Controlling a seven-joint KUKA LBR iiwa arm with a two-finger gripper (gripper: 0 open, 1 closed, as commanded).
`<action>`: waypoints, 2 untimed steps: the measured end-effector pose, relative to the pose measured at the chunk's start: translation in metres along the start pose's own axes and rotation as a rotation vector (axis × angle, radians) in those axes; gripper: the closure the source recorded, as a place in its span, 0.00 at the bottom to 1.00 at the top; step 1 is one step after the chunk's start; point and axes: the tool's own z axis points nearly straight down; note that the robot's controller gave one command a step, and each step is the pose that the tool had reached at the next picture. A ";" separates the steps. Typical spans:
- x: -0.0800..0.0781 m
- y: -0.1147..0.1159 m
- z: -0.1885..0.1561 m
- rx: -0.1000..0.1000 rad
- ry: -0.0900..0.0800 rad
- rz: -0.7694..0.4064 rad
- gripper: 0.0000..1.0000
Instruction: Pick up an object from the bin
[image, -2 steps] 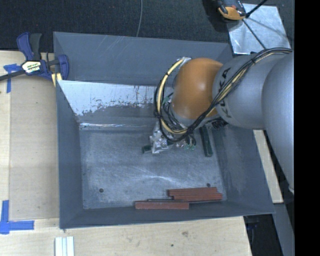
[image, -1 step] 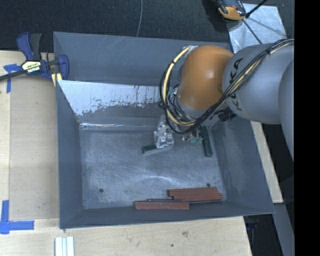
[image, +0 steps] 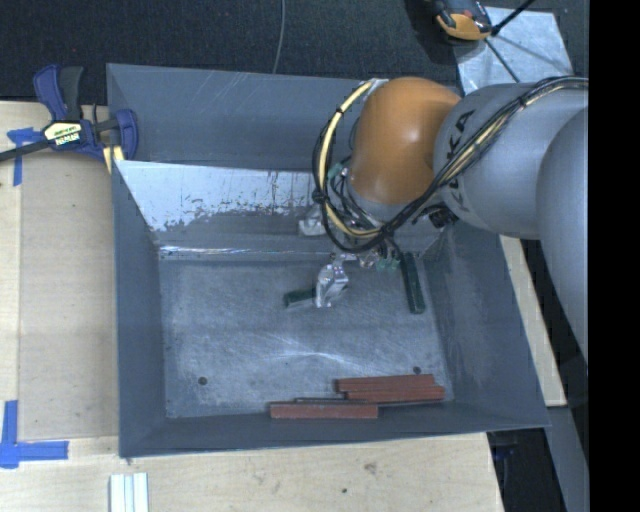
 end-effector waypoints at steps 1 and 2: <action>0.000 0.000 0.000 0.000 -0.001 -0.001 0.00; 0.005 -0.008 0.048 -0.001 -0.022 -0.072 1.00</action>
Offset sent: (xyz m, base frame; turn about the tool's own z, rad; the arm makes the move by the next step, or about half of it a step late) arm -0.0112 -0.0087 -0.0561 -0.0745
